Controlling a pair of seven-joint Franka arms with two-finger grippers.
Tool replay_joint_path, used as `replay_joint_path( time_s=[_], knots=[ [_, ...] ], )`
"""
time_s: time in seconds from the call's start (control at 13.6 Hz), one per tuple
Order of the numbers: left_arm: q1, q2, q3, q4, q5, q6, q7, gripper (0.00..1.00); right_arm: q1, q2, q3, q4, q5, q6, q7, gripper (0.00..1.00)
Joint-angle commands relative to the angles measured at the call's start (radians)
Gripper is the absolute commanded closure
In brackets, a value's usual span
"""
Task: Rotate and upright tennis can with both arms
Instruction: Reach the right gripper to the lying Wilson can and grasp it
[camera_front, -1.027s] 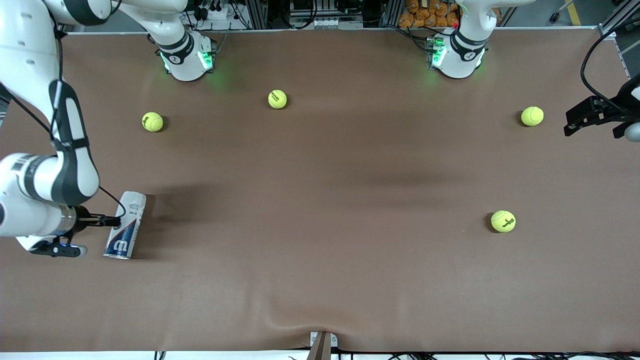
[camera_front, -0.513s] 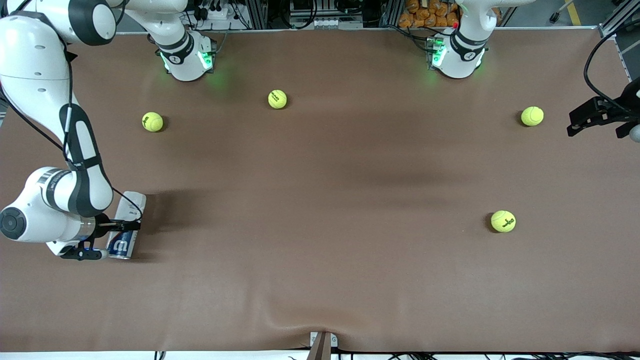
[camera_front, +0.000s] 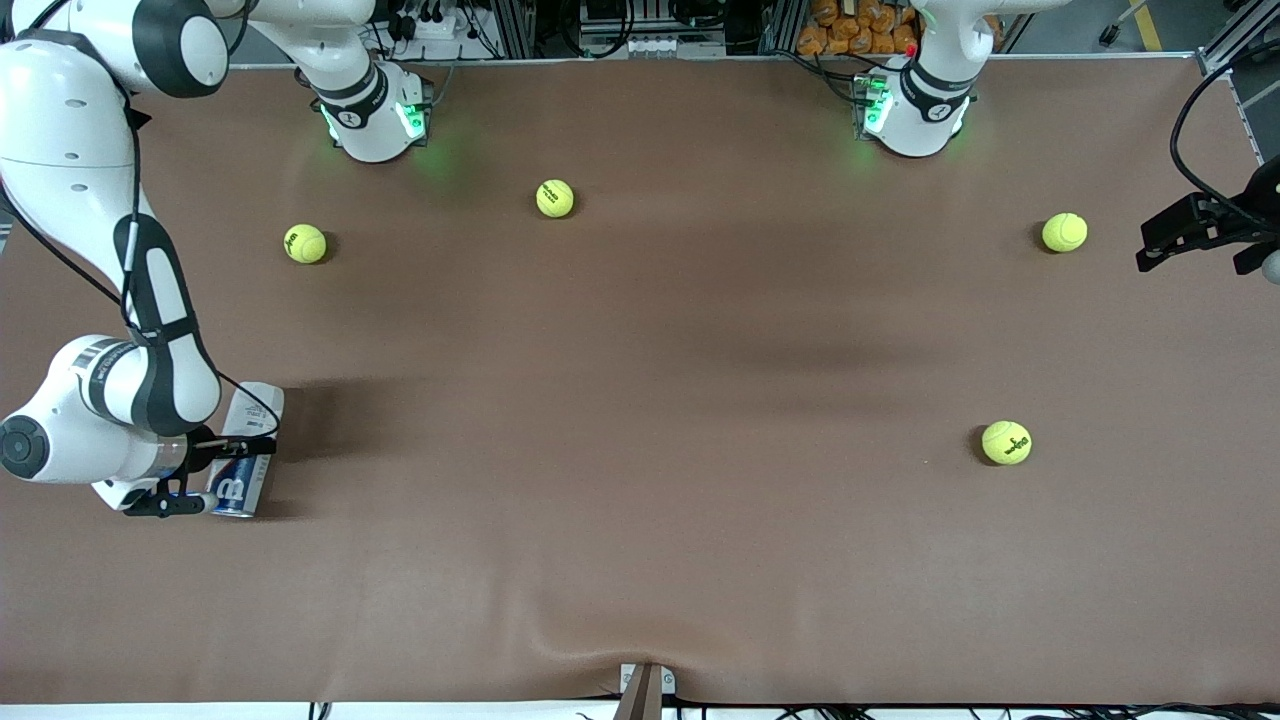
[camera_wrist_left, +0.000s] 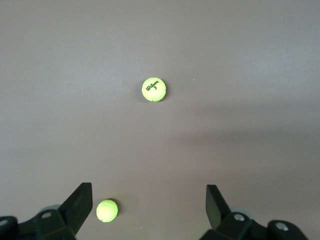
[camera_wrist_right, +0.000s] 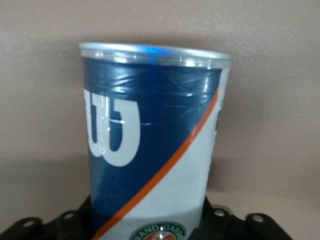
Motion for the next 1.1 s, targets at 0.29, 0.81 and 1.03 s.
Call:
replay_joint_path(
  time_s=[0.29,0.81,1.03],
  knots=[
    [0.009,0.006,-0.004,0.019,-0.012,-0.02,0.0,0.0,0.066,-0.051,0.052,0.115,0.015,-0.068,-0.277,0.37],
    [0.012,0.008,-0.004,0.018,-0.012,-0.02,0.0,0.0,0.368,-0.057,0.051,0.213,0.01,-0.054,-0.754,0.36],
    [0.012,0.008,-0.005,0.018,-0.012,-0.02,-0.002,0.0,0.507,-0.045,0.051,0.213,0.006,0.006,-0.798,0.33]
  ],
)
